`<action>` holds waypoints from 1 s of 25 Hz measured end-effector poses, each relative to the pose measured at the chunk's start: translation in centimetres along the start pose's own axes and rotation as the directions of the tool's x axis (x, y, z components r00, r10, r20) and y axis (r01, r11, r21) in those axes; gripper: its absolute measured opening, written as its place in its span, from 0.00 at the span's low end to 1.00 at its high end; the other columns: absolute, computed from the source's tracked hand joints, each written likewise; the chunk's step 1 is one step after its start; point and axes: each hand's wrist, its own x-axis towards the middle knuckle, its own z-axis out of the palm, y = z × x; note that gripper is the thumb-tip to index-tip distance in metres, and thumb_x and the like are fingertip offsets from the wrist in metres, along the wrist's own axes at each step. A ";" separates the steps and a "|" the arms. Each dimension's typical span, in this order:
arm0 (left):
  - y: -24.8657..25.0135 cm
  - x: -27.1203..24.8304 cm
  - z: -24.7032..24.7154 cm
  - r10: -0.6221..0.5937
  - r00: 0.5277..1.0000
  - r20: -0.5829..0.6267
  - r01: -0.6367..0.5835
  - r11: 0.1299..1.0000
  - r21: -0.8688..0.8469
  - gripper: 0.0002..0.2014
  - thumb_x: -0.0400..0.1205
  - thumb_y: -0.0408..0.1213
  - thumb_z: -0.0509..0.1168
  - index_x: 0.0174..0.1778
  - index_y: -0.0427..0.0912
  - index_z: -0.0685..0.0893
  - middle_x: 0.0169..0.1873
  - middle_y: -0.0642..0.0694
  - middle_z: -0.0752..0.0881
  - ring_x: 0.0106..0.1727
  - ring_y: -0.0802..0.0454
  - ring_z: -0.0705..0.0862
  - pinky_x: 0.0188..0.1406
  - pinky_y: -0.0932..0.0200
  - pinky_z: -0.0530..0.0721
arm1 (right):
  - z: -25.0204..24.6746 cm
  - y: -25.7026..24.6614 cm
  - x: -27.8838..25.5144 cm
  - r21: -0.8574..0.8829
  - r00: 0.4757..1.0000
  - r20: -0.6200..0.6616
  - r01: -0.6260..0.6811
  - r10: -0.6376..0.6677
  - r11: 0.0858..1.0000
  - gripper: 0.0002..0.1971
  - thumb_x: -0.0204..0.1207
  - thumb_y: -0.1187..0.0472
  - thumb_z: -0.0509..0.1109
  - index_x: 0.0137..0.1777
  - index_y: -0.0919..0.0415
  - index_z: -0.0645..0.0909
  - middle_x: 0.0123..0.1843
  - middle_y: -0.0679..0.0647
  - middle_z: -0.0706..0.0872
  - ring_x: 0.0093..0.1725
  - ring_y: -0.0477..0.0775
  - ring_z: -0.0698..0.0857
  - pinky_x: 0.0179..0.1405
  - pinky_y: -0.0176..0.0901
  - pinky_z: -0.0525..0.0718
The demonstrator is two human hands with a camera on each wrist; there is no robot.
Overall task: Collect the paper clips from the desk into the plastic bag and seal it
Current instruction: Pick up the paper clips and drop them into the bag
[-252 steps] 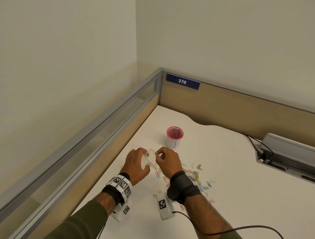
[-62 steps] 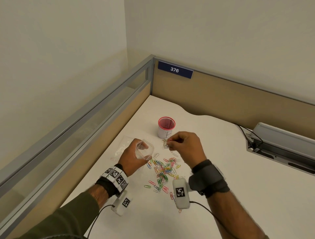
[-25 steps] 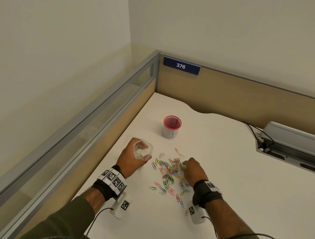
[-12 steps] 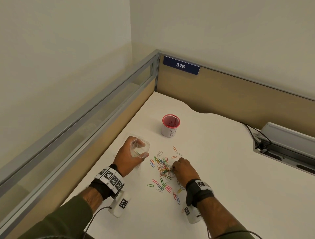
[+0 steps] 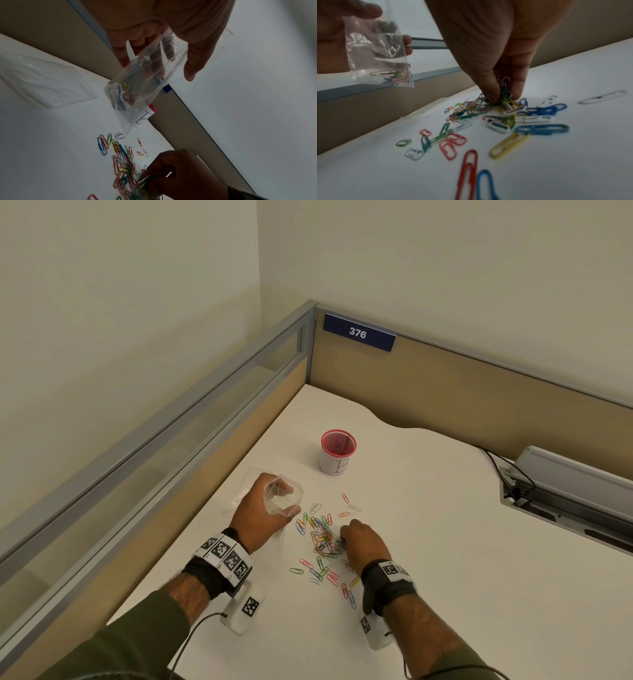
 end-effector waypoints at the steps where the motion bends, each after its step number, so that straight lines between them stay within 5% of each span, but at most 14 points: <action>1: 0.0 0.1 0.0 0.000 1.000 -0.002 0.000 1.000 0.008 0.21 0.73 0.35 0.81 0.57 0.43 0.80 0.54 0.49 0.87 0.61 0.52 0.86 0.70 0.50 0.82 | -0.3 0.2 0.1 0.033 0.999 -0.013 -0.031 0.031 0.999 0.08 0.79 0.64 0.63 0.55 0.61 0.81 0.56 0.60 0.82 0.53 0.60 0.84 0.51 0.47 0.83; 6: 0.0 0.3 0.0 -0.004 1.000 0.000 0.004 1.000 0.021 0.21 0.73 0.34 0.81 0.57 0.43 0.80 0.54 0.50 0.87 0.61 0.52 0.86 0.69 0.52 0.81 | -3.6 1.4 -0.1 0.355 0.976 -0.126 -0.121 0.176 0.927 0.07 0.76 0.66 0.69 0.49 0.61 0.88 0.51 0.58 0.90 0.50 0.58 0.87 0.54 0.46 0.85; 9: -0.1 0.5 0.3 -0.006 1.000 0.003 0.006 1.000 0.020 0.20 0.73 0.34 0.81 0.57 0.43 0.80 0.54 0.50 0.87 0.61 0.52 0.86 0.68 0.52 0.81 | -7.3 1.0 -1.1 0.570 0.948 -0.240 -0.035 0.207 0.821 0.03 0.73 0.66 0.74 0.45 0.62 0.89 0.43 0.57 0.90 0.42 0.57 0.88 0.50 0.52 0.88; 12: 0.1 0.6 0.7 -0.009 1.000 0.012 0.008 0.999 0.042 0.21 0.73 0.35 0.81 0.57 0.43 0.80 0.54 0.51 0.86 0.61 0.52 0.85 0.67 0.55 0.81 | -11.7 -0.8 -2.2 0.679 0.929 -0.325 0.099 0.177 0.727 0.04 0.72 0.68 0.75 0.46 0.62 0.89 0.41 0.54 0.90 0.38 0.53 0.88 0.45 0.43 0.88; 17: 0.7 0.6 1.6 0.005 1.000 0.022 -0.007 0.997 0.076 0.20 0.73 0.36 0.81 0.56 0.45 0.80 0.53 0.52 0.86 0.60 0.55 0.85 0.61 0.62 0.80 | -15.9 -5.7 -2.7 0.680 0.896 -0.441 0.292 0.056 0.672 0.07 0.73 0.67 0.75 0.50 0.60 0.89 0.42 0.48 0.88 0.38 0.43 0.86 0.43 0.28 0.85; 25: 1.0 1.6 2.3 0.009 1.000 0.019 -0.012 0.992 0.124 0.22 0.74 0.38 0.79 0.56 0.54 0.75 0.46 0.62 0.83 0.50 0.62 0.85 0.48 0.69 0.79 | -14.5 -9.5 -1.9 0.397 0.918 -0.372 0.293 -0.139 0.870 0.07 0.76 0.64 0.70 0.52 0.56 0.87 0.48 0.52 0.86 0.46 0.51 0.83 0.48 0.40 0.84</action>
